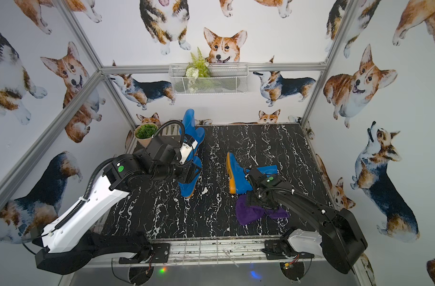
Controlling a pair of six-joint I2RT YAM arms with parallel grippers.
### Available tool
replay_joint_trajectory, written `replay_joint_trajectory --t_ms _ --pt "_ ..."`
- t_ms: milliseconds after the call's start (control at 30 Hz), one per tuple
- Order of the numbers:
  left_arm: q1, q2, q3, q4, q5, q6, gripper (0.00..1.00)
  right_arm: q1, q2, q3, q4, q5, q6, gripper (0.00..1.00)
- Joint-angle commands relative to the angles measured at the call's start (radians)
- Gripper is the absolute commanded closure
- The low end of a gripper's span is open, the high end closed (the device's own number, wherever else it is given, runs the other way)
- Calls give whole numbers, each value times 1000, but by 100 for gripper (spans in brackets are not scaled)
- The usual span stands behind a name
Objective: Wipe the rubber boots with a cloth
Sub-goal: Move the rubber boot to the center of the board, then pick up the cleaning item at the center of the board.
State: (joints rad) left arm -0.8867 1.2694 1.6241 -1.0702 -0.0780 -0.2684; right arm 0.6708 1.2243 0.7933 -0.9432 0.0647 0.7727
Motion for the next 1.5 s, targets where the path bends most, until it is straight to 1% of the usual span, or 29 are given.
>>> replay_joint_trajectory --t_ms 0,133,200,300,433,533,600,633,667,700,733,767,800,833,867,933,1000,1133,1233,1333,1400,1467 --pt "-19 5 5 8 -25 -12 37 8 24 -5 13 21 16 0" --pt "-38 13 0 9 -34 -24 37 26 61 -6 66 12 -8 0" --pt "-49 17 0 11 -38 -31 37 33 91 -6 104 -16 -26 0" --pt "-67 25 -3 18 -39 -44 37 43 157 -9 173 -79 -21 0" --pt "-99 39 -6 30 -45 -55 37 77 260 11 216 -81 0 0" --pt "-123 60 -2 30 -50 -61 37 99 344 34 232 -129 -17 0" --pt "-137 81 5 20 -55 -65 37 113 380 34 243 -151 -24 11" --pt "-144 93 8 14 -61 -69 37 118 390 27 255 -162 -27 22" --pt "-151 103 12 10 -66 -74 37 119 391 17 268 -174 -28 35" --pt "-158 111 11 13 -68 -79 37 119 385 7 279 -178 -26 52" --pt "-164 119 10 19 -67 -84 37 119 369 -8 286 -175 -25 74" --pt "-171 127 10 26 -65 -90 37 119 344 -20 285 -161 -23 89" --pt "-178 133 9 32 -65 -96 37 119 309 -30 279 -142 -24 96" --pt "-185 143 9 40 -67 -104 37 119 264 -39 270 -114 -29 98" --pt "-192 155 7 46 -73 -120 38 118 213 -43 255 -86 -39 100" --pt "-200 179 -5 70 -71 -158 38 109 112 -42 216 -24 -53 100" --pt "-214 213 -11 98 -57 -192 39 76 6 -33 171 17 -65 100" --pt "-252 305 31 99 -82 -234 39 -40 -215 -22 110 32 -93 100" --pt "-259 353 52 91 -119 -257 39 -121 -348 -6 71 53 -119 100" --pt "-260 376 31 127 -184 -286 38 -204 -423 7 36 63 -154 100" --pt "-258 383 15 167 -205 -299 37 -269 -439 2 27 28 -182 100" --pt "-257 448 16 208 -203 -310 37 -298 -433 -1 29 -8 -195 100"
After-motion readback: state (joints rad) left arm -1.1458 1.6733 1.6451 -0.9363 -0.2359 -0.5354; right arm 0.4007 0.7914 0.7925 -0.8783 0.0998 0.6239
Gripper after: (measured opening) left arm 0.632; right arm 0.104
